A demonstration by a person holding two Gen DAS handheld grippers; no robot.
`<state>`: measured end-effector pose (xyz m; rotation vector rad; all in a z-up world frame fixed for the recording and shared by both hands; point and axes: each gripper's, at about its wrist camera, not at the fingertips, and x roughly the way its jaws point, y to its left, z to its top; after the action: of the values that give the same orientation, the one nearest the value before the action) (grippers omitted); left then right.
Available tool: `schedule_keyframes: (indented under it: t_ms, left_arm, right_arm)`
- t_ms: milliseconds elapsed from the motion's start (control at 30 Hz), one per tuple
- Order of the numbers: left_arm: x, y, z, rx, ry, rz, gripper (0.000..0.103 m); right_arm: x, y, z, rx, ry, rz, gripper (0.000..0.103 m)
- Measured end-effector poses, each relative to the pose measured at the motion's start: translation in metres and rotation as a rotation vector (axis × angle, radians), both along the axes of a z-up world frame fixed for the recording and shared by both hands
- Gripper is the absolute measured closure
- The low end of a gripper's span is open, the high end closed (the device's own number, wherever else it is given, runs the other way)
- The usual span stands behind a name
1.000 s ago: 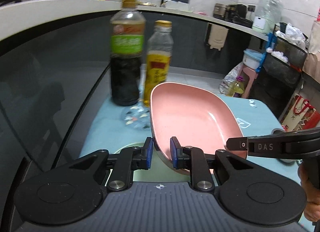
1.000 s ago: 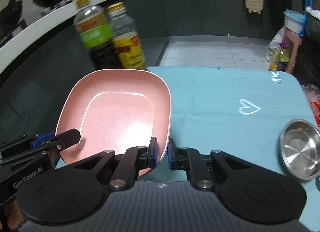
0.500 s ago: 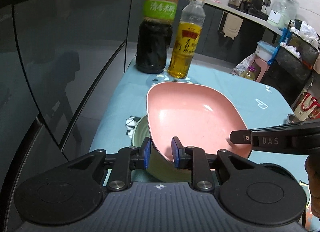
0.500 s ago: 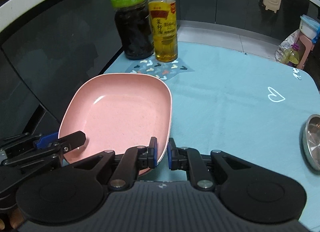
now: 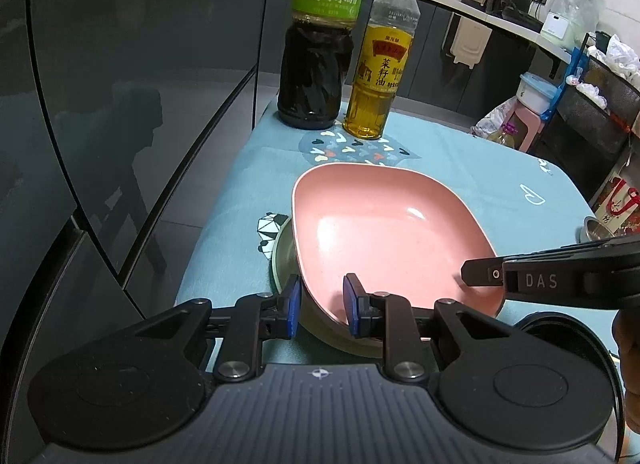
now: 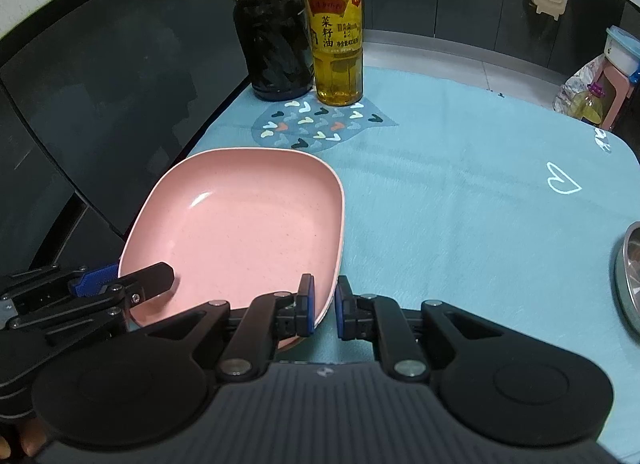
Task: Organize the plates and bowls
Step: 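Carry the pink dish onto the green plate and open both grippers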
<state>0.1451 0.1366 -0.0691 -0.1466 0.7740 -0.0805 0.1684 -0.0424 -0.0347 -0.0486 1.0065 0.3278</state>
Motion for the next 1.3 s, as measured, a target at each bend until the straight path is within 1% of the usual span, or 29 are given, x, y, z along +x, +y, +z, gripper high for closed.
schedule_keyframes:
  t_ms: [300,567,733,900,1067,1233,1300]
  left_arm:
    - [0.001,0.001,-0.004,0.001,0.014,-0.001,0.083]
    - [0.005,0.003,-0.01,-0.01,0.046,0.004,0.082]
    - [0.002,0.003,-0.009,0.004,0.038,-0.002,0.081]
    - [-0.002,0.003,-0.003,0.015,0.037,-0.01,0.08]
    - [-0.01,0.004,0.003,0.038,0.018,-0.001,0.079]
    - [-0.017,0.007,0.012,0.029,-0.01,0.019,0.079]
    - [-0.019,0.006,0.017,0.03,-0.023,0.025,0.079]
  right_arm:
    - [0.001,0.002,-0.004,-0.005,0.015,0.003,0.102]
    - [0.002,0.004,-0.009,-0.004,0.027,0.013,0.101]
    - [0.001,0.004,-0.007,-0.01,0.014,0.015,0.101]
    - [0.001,0.001,-0.007,0.004,0.018,0.011,0.101]
    - [0.0,-0.001,-0.004,0.018,0.021,0.008,0.1]
    - [-0.001,-0.008,0.002,0.037,0.022,-0.002,0.097]
    - [-0.001,-0.012,0.005,0.046,0.015,-0.011,0.094]
